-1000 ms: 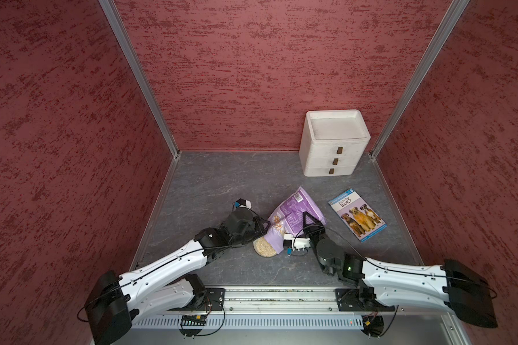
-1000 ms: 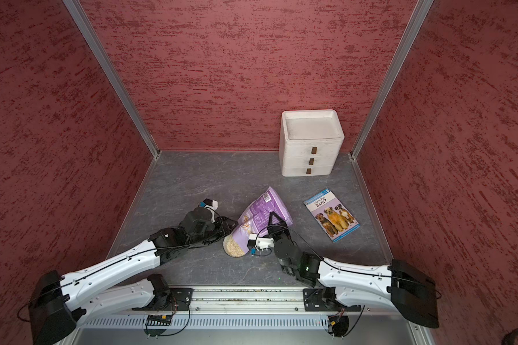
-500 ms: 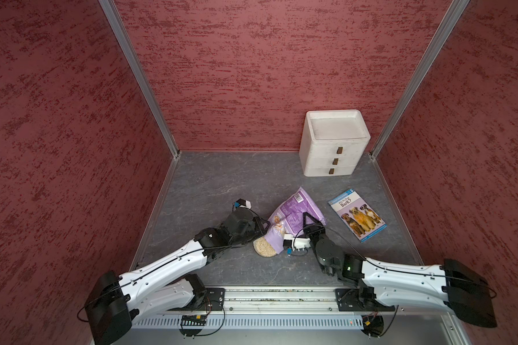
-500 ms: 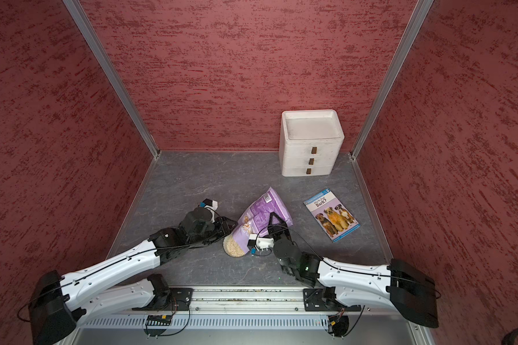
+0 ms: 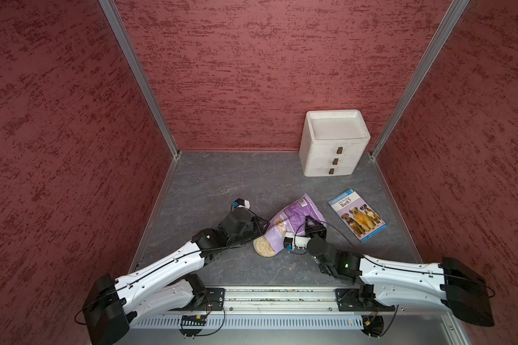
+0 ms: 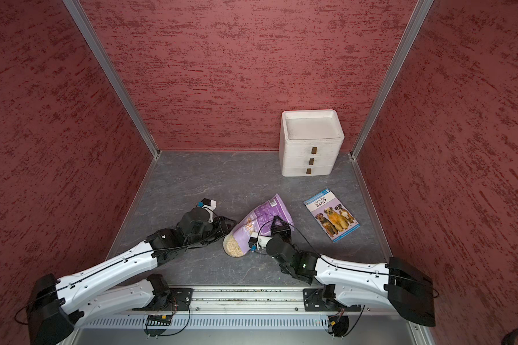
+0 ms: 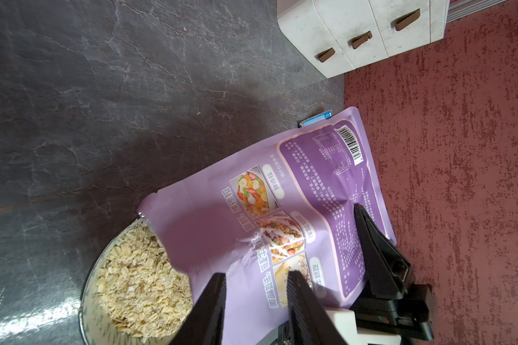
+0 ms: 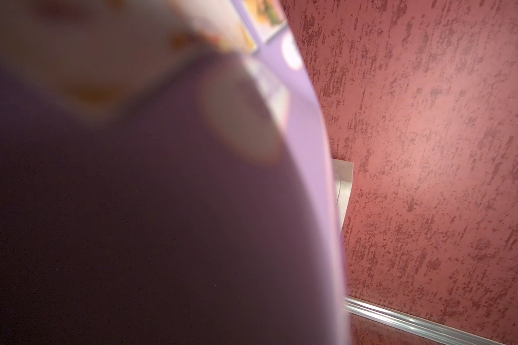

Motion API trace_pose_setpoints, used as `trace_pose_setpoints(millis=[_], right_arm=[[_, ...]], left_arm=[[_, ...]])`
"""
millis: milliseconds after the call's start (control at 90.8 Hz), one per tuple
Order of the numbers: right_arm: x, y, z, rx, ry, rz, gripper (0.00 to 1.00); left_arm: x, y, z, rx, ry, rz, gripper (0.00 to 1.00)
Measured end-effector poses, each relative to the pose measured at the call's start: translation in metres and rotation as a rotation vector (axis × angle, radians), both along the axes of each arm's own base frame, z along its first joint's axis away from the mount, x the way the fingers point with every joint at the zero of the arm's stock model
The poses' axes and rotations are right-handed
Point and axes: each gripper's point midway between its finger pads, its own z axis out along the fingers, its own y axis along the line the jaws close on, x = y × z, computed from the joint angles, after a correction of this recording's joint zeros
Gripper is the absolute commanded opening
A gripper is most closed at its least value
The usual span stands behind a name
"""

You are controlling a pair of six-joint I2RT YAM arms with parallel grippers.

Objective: Pour the oats into the breakfast bowl
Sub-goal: Pour the oats into the bowl, then place the oats bag at the center of the board.

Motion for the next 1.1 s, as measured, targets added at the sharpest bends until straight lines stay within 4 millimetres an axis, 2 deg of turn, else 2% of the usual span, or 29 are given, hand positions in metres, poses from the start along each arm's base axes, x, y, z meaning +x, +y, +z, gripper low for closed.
trace_pose_setpoints(millis=[342,507,749,903,1102], right_arm=[[-0.003,-0.016,-0.011,0.111,0.112,-0.114,0.00],[-0.006,-0.016,-0.014,0.207,0.165,-0.151,0.00],[-0.012,-0.015,-0.006,0.367,0.209,-0.159,0.00],[-0.015,-0.015,-0.002,0.454,0.228,-0.169,0.00],[-0.020,-0.013,-0.002,0.574,0.282,-0.179,0.00]], left_arm=[[0.000,0.004,0.008,-0.012,-0.021,0.013,0.38],[-0.001,0.005,0.009,-0.013,-0.022,0.014,0.38],[-0.001,0.014,0.012,-0.003,-0.032,0.040,0.32],[0.000,0.030,0.040,-0.046,-0.119,0.091,0.34],[0.000,0.050,0.092,-0.093,-0.258,0.146,0.35]])
